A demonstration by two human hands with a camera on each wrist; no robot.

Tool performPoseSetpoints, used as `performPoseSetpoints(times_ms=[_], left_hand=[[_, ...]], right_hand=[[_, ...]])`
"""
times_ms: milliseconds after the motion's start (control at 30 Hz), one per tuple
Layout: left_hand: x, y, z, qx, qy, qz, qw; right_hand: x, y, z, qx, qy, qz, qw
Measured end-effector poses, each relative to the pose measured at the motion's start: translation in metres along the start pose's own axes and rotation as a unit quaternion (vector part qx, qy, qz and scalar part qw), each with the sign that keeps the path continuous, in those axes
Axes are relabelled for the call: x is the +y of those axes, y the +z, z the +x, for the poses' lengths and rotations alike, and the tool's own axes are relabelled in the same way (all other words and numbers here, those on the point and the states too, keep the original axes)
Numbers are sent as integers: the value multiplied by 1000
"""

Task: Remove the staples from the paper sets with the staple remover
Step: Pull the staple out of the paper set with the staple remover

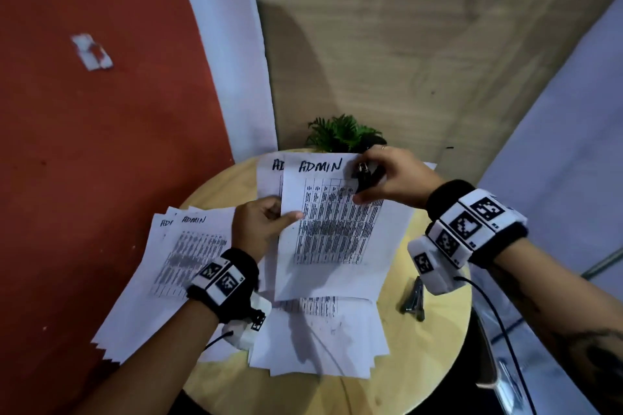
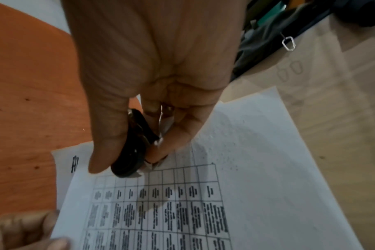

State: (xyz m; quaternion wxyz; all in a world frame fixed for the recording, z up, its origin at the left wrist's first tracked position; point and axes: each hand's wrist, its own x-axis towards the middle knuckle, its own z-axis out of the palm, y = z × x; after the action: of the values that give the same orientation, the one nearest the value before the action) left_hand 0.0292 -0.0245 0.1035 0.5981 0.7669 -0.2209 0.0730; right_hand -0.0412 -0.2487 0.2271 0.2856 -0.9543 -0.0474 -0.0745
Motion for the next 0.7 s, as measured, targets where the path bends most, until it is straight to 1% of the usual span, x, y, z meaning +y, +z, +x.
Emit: performPoseSetpoints(times_ms=[33,100,133,167,200,233,333,367,500,633,700], left_hand=[[8,-7,1,37,16,23,999],[33,-19,6,113,32,18,993],[48,-25,11,144,36,9,989],[62,-29,15,157,43,-3,987],[76,-32,19,156,45,-22,987],[89,-35,23,136,51,-45,988],[120,-37,22,48,27,-138,989],[130,-37,18,39,30,-155,987],[157,-40,7,39,65,-165,983],[179,-43,-1,13,72,-166,983],[186,-45,-2,14,77,-168,983]], right_hand=[[-5,-7,-3,-3,-7,4,1000],[-17,-21,-9,-6,-20,4,1000],[-23,-29,-11,-8,-24,2,1000],[-28,-35,-14,-11,-28,2,1000],[-34,-41,-16,-13,-32,4,999],[-41,-47,-20,-12,-40,7,999],[-57,-61,-30,0,-66,34,997],[-61,-65,-34,5,-74,43,996],[-72,-81,-45,20,-105,59,993],[-79,-93,-52,18,-119,65,991],[-80,-98,-54,16,-125,71,989]])
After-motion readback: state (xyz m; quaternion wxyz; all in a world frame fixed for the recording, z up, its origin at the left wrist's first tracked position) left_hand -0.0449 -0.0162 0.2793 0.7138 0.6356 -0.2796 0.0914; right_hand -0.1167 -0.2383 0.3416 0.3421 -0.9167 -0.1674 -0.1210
